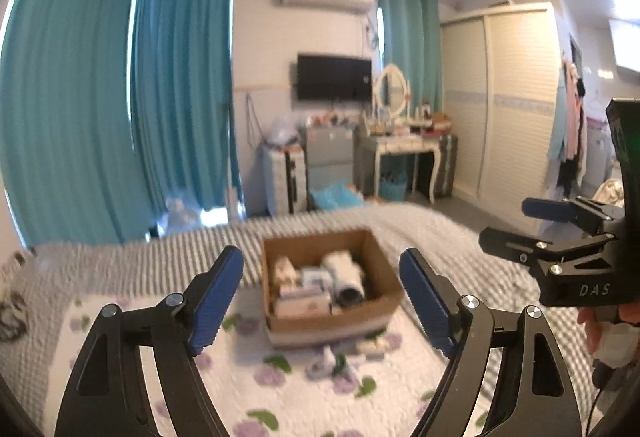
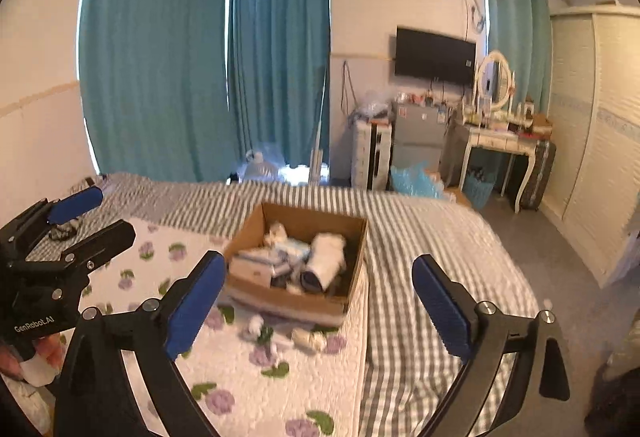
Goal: Organize soft objects
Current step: 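Withdraw both tools from the box toward the quilt, then grasp the folded white mask with the right tool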
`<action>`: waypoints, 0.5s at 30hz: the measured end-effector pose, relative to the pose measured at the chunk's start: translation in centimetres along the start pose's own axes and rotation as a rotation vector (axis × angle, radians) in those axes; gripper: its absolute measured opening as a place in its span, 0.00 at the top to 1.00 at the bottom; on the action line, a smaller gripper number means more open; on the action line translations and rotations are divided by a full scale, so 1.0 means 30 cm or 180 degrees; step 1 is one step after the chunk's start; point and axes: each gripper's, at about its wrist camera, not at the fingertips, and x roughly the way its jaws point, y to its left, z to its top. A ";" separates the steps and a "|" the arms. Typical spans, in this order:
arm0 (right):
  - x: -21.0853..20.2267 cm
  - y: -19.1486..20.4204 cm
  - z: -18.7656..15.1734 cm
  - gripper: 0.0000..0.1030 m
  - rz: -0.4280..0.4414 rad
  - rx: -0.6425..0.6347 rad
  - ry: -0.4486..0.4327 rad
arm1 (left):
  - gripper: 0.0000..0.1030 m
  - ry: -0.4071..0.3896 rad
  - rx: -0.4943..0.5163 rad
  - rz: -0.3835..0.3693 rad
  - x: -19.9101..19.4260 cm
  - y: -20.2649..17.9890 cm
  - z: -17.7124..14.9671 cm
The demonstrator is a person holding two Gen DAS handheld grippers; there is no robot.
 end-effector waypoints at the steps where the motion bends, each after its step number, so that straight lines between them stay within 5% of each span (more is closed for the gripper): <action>1: 0.028 -0.012 -0.027 0.08 0.0022 0.0033 0.0045 | 0.20 0.0043 -0.0017 0.0025 0.014 -0.004 -0.023; 15: 0.605 -0.126 -0.384 0.08 0.0318 0.0417 0.0960 | 0.20 0.1201 -0.0262 0.0170 0.460 0.000 -0.489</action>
